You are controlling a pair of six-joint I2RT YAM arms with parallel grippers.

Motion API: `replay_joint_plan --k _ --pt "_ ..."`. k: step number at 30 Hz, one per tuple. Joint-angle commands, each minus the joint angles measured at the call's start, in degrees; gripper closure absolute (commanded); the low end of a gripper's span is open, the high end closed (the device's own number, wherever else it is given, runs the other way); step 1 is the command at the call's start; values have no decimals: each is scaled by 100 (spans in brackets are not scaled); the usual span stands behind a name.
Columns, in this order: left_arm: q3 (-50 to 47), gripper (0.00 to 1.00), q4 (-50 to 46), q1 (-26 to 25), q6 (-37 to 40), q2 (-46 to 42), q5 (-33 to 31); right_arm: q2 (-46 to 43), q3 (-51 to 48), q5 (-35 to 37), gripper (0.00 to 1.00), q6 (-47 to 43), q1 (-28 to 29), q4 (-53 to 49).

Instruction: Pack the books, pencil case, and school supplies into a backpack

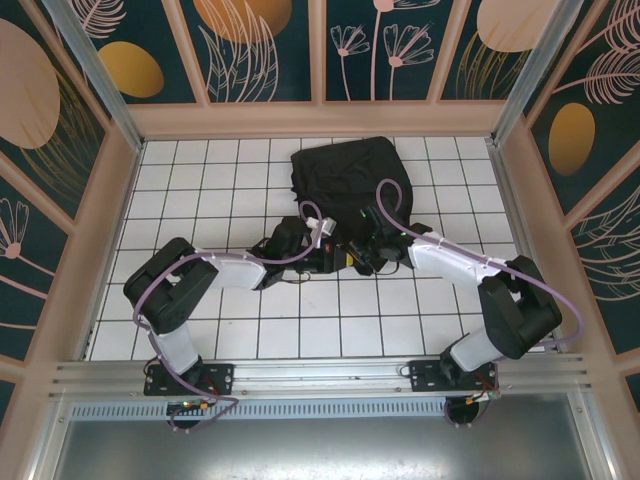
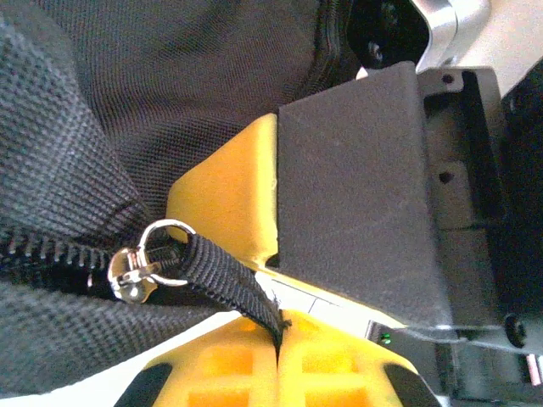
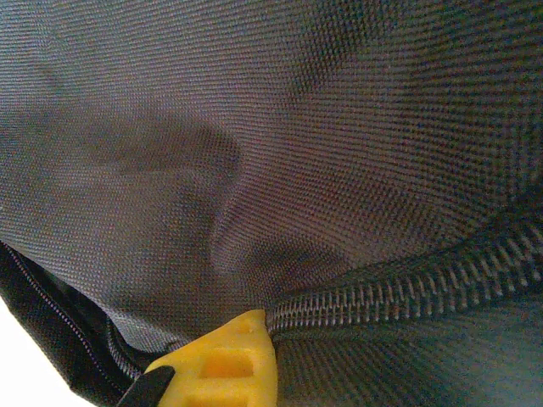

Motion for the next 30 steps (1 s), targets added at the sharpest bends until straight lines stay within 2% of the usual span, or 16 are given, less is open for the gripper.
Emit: replay_joint_plan --k 1,7,11,23,30 --pt "148 100 -428 -35 277 -195 -152 13 -2 62 100 -20 22 -90" --pt "185 100 -1520 -2 791 -872 -477 -12 0 346 100 -329 22 -408" --pt "200 100 -1758 76 802 -1123 -485 -55 -63 546 100 -550 20 -563" --pt "573 100 -1546 629 -165 -1242 203 -281 -33 949 100 -1084 22 -931" --pt "621 100 -1707 867 -298 -1275 229 -408 14 1263 100 -1330 1 -1167"
